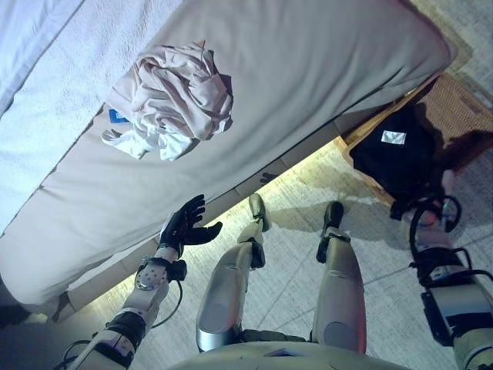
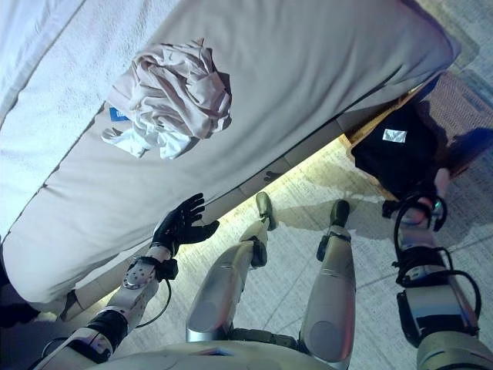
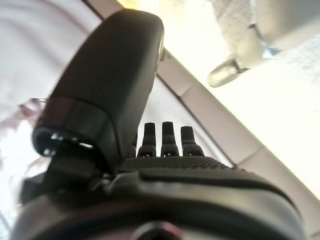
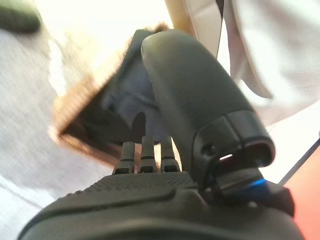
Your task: Pick up the clothes from the bed and place them into the basket
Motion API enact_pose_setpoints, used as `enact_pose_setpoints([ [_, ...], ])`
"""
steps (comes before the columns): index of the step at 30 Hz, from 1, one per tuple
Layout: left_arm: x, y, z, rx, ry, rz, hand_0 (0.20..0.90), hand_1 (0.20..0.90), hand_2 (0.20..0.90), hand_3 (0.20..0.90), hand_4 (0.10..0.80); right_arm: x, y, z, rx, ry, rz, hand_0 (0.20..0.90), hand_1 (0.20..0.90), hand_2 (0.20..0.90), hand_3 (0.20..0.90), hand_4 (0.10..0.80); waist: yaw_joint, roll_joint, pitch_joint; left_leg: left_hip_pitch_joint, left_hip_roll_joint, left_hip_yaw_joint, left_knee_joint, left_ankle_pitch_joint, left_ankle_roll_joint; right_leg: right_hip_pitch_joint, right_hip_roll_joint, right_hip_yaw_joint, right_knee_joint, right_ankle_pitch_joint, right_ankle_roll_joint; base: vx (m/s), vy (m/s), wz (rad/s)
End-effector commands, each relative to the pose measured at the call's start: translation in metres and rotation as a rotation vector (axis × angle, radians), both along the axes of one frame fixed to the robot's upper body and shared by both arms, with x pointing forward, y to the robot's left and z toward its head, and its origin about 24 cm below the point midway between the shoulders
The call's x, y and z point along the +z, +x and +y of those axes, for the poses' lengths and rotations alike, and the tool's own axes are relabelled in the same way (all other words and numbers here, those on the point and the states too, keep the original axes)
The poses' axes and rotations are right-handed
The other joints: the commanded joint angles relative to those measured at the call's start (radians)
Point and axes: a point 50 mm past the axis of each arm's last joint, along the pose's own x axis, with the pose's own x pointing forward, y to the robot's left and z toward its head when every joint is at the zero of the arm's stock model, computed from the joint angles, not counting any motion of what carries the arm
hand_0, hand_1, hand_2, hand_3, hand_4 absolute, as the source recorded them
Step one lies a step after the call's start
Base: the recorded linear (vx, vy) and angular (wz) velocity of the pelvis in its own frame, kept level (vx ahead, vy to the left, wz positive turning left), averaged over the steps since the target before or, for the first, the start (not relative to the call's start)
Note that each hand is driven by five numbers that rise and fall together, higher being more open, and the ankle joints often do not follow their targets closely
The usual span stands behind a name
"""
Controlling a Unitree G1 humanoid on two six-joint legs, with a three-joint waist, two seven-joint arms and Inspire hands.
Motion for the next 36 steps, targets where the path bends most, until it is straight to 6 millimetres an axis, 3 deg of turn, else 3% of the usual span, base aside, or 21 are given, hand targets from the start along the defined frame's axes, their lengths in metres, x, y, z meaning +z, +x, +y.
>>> enact_pose_setpoints([
  [1, -0.003, -0.011, 0.015, 0.059, 0.012, -0.005, 0.9, 0.9, 0.9, 0.9, 0.8, -0.014, -0.013, 0.01, 0.013, 0.039, -0.075, 0.9, 0.9, 0.9, 0.9, 0.8, -0.028, -0.032, -0.04, -0.01, -0.001, -0.027, 0.148, -0.153, -0.036, 0.066, 0.043, -0.087, -0.121, 0.078, -0.02, 0.061, -0.052, -0.06],
  [2, -0.007, -0.015, 0.013, 0.06, 0.022, 0.011, 0.9, 0.9, 0.9, 0.9, 0.8, -0.036, -0.027, 0.021, 0.043, 0.094, -0.033, 0.9, 0.9, 0.9, 0.9, 0.8, -0.033, -0.046, -0.06, 0.02, 0.006, -0.025, 0.131, -0.154, -0.042, 0.098, 0.048, -0.084, -0.153, 0.086, -0.017, 0.059, -0.046, -0.07],
  [7, -0.026, -0.033, 0.011, 0.108, 0.035, 0.081, 0.9, 0.9, 0.9, 0.9, 0.8, -0.094, -0.076, 0.045, 0.095, 0.241, 0.149, 0.9, 0.9, 0.9, 0.9, 0.8, -0.052, -0.111, -0.144, 0.111, 0.04, -0.024, 0.143, -0.171, -0.056, 0.218, 0.065, -0.076, -0.214, 0.09, -0.029, 0.115, -0.005, -0.08],
  [8, -0.032, -0.042, 0.01, 0.137, 0.029, 0.104, 0.9, 0.9, 0.9, 0.9, 0.8, -0.109, -0.094, 0.052, 0.108, 0.279, 0.206, 0.9, 0.9, 0.9, 0.9, 0.8, -0.048, -0.136, -0.168, 0.117, 0.051, -0.069, 0.205, -0.143, -0.068, 0.258, 0.069, -0.059, -0.225, 0.093, -0.038, 0.204, 0.036, -0.09],
  [9, -0.034, -0.044, 0.01, 0.15, 0.023, 0.109, 0.9, 0.9, 0.9, 0.9, 0.8, -0.113, -0.098, 0.055, 0.111, 0.29, 0.221, 0.9, 0.9, 0.9, 0.9, 0.8, -0.044, -0.147, -0.174, 0.115, 0.049, -0.099, 0.237, -0.132, -0.07, 0.269, 0.071, -0.047, -0.228, 0.095, -0.042, 0.296, 0.074, -0.22],
  [10, -0.041, -0.055, 0.011, 0.188, 0.009, 0.138, 0.9, 0.9, 0.9, 0.9, 0.8, -0.123, -0.11, 0.062, 0.12, 0.307, 0.266, 0.9, 0.9, 0.9, 0.9, 0.8, -0.016, -0.17, -0.187, 0.111, 0.003, -0.211, 0.278, -0.124, -0.056, 0.309, 0.083, -0.002, -0.236, 0.1, -0.043, 0.265, 0.098, -0.26],
  [12, -0.05, -0.069, 0.008, 0.212, 0.002, 0.178, 0.9, 0.9, 0.9, 0.9, 0.8, -0.133, -0.12, 0.071, 0.134, 0.319, 0.324, 0.9, 0.9, 0.9, 0.9, 0.8, 0.01, -0.181, -0.208, 0.123, -0.029, -0.295, 0.22, -0.115, -0.035, 0.346, 0.104, 0.047, -0.246, 0.099, -0.037, 0.301, 0.155, -0.68],
  [14, -0.059, -0.08, 0.005, 0.176, 0.024, 0.225, 0.9, 0.9, 0.9, 0.9, 0.8, -0.144, -0.137, 0.072, 0.114, 0.338, 0.382, 0.9, 0.9, 0.9, 0.9, 0.8, 0.029, -0.173, -0.236, 0.171, 0.016, -0.25, 0.026, -0.075, -0.044, 0.421, 0.113, 0.043, -0.289, 0.088, -0.019, 0.305, 0.185, -0.87],
  [17, -0.066, -0.086, 0.006, 0.159, 0.056, 0.283, 0.9, 0.9, 0.9, 0.9, 0.8, -0.15, -0.146, 0.074, 0.092, 0.331, 0.438, 0.9, 0.9, 0.9, 0.9, 0.8, 0.035, -0.17, -0.277, 0.232, 0.008, -0.276, -0.001, -0.094, -0.051, 0.458, 0.087, 0.021, -0.296, 0.08, -0.006, 0.215, 0.187, -0.32],
  [20, -0.068, -0.09, 0.019, 0.225, 0.07, 0.315, 0.9, 0.9, 0.9, 0.9, 0.8, -0.156, -0.16, 0.079, 0.121, 0.316, 0.489, 0.9, 0.9, 0.9, 0.9, 0.8, 0.029, -0.153, -0.333, 0.298, 0.003, -0.252, -0.04, -0.112, -0.04, 0.454, 0.062, -0.012, -0.24, 0.049, 0.017, 0.177, 0.242, -0.25],
  [22, -0.067, -0.096, 0.033, 0.289, 0.087, 0.328, 0.9, 0.9, 0.9, 0.9, 0.8, -0.159, -0.163, 0.086, 0.138, 0.326, 0.506, 0.9, 0.9, 0.9, 0.9, 0.8, 0.041, -0.143, -0.346, 0.327, 0.017, -0.208, -0.045, -0.119, -0.033, 0.448, 0.063, -0.069, -0.157, 0.024, 0.02, 0.077, 0.109, -0.26],
  [25, -0.066, -0.104, 0.046, 0.339, 0.097, 0.328, 0.9, 0.9, 0.9, 0.9, 0.8, -0.161, -0.163, 0.091, 0.18, 0.326, 0.524, 0.9, 0.9, 0.9, 0.9, 0.8, 0.062, -0.154, -0.35, 0.325, 0.019, -0.203, -0.014, -0.132, -0.031, 0.468, 0.076, -0.108, -0.174, 0.022, 0.007, 0.035, -0.055, -0.3],
  [28, -0.066, -0.102, 0.047, 0.369, 0.091, 0.333, 0.9, 0.9, 0.9, 0.9, 0.8, -0.162, -0.164, 0.088, 0.179, 0.331, 0.542, 0.9, 0.9, 0.9, 0.9, 0.8, 0.079, -0.168, -0.34, 0.297, 0.012, -0.228, 0.028, -0.121, -0.044, 0.513, 0.086, -0.099, -0.229, 0.036, -0.007, -0.018, -0.105, 0.05],
  [32, -0.072, -0.1, 0.031, 0.32, 0.06, 0.357, 0.9, 0.9, 0.9, 0.9, 0.8, -0.161, -0.16, 0.092, 0.18, 0.329, 0.541, 0.9, 0.9, 0.9, 0.9, 0.8, 0.117, -0.204, -0.326, 0.257, -0.002, -0.265, 0.134, -0.113, -0.056, 0.563, 0.075, -0.132, -0.285, 0.052, -0.03, 0.03, -0.06, 0.26],
  [34, -0.074, -0.102, 0.027, 0.306, 0.041, 0.375, 0.9, 0.9, 0.9, 0.9, 0.8, -0.16, -0.16, 0.09, 0.163, 0.323, 0.545, 0.9, 0.9, 0.9, 0.9, 0.8, 0.127, -0.206, -0.32, 0.218, -0.012, -0.267, 0.196, -0.08, -0.063, 0.589, 0.075, -0.142, -0.301, 0.053, -0.036, 0.105, 0.029, 0.25],
  [35, -0.076, -0.103, 0.021, 0.264, 0.041, 0.381, 0.9, 0.9, 0.9, 0.9, 0.8, -0.16, -0.161, 0.088, 0.142, 0.327, 0.534, 0.9, 0.9, 0.9, 0.9, 0.8, 0.136, -0.191, -0.317, 0.187, 0.008, -0.235, 0.169, -0.027, -0.082, 0.616, 0.089, -0.157, -0.318, 0.05, -0.032, 0.166, 0.094, 0.3],
  [36, -0.077, -0.104, 0.015, 0.237, 0.038, 0.384, 0.9, 0.9, 0.9, 0.9, 0.8, -0.158, -0.161, 0.085, 0.136, 0.321, 0.52, 0.9, 0.9, 0.9, 0.9, 0.8, 0.134, -0.168, -0.314, 0.148, 0.054, -0.163, 0.128, 0.039, -0.099, 0.634, 0.101, -0.173, -0.323, 0.04, -0.032, 0.194, 0.137, 0.56],
])
